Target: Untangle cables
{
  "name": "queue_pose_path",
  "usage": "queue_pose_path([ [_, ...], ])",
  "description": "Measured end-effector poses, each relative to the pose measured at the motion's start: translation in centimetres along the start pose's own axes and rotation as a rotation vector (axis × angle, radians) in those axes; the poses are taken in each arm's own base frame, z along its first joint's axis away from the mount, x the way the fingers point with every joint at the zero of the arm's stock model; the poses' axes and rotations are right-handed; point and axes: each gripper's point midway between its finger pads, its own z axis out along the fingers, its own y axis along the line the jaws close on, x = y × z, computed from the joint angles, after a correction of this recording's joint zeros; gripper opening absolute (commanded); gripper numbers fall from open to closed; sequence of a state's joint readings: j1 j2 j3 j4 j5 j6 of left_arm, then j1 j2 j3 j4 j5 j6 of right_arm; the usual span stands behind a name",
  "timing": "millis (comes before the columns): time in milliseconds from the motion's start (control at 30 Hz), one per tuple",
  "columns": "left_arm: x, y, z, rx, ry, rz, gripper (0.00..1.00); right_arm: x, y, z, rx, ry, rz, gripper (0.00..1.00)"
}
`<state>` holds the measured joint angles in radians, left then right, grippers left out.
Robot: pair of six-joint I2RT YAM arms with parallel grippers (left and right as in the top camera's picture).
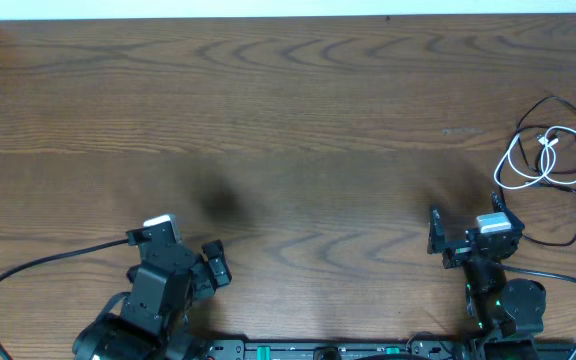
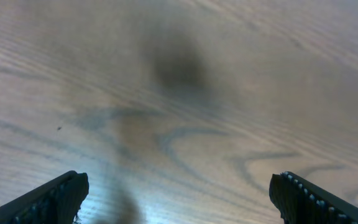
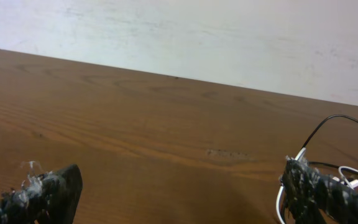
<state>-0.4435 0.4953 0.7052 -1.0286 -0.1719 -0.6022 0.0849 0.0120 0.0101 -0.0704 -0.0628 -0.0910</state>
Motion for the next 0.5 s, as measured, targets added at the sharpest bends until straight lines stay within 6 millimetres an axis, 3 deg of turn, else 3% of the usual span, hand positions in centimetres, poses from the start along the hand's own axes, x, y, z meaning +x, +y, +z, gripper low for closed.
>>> queue_pose_path([
  [233,0.7,0.7,-0.2,-0.017,0.021,0.000,0.97,0.0,0.0,0.0,0.000,0.000,0.000,0.99],
  [500,-2.7,1.2,0.1,0.029,-0.195,-0.040,0.98,0.0,0.0,0.0,0.000,0.000,0.000,0.99],
])
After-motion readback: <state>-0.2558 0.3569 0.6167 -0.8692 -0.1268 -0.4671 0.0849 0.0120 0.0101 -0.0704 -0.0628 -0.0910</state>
